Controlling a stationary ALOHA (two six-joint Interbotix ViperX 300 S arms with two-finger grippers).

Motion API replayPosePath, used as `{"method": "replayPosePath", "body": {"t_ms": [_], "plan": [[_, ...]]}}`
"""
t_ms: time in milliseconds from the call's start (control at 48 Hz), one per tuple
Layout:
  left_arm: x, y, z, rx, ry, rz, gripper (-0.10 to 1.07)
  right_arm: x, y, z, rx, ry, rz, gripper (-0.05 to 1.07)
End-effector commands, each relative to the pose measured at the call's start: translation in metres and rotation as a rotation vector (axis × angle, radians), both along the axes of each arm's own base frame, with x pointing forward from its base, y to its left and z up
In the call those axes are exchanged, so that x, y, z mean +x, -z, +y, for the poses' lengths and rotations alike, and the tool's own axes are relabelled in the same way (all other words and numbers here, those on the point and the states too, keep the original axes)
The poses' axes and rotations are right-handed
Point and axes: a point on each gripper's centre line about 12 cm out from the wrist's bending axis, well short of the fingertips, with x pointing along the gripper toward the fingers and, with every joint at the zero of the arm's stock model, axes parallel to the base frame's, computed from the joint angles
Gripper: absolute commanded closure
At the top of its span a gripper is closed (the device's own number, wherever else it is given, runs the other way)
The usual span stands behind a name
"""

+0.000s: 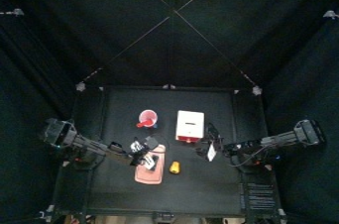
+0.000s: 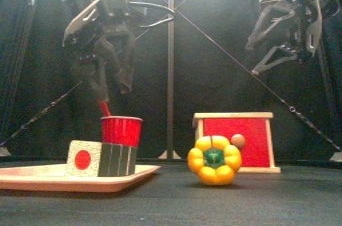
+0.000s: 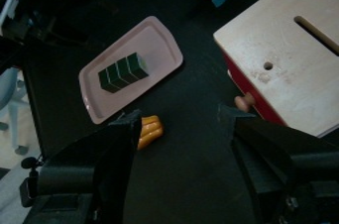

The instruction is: Grab sushi roll

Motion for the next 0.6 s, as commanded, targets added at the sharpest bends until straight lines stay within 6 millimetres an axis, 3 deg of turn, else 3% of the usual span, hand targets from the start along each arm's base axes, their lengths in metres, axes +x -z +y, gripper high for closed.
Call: {"method": "replayPosePath", "body": {"t_ms": [0, 583], "plan": [[0.008, -0.001, -0.006, -0.029, -0.013, -0.009, -0.02, 0.0, -0.006, 0.001, -0.001, -0.005, -0.019, 0.09], [0.015, 0.03, -0.021, -0.136, -0.074, 0.063, -0.02, 0.0, -0.005, 0.001, -0.001, -0.005, -0.017, 0.09]]}}
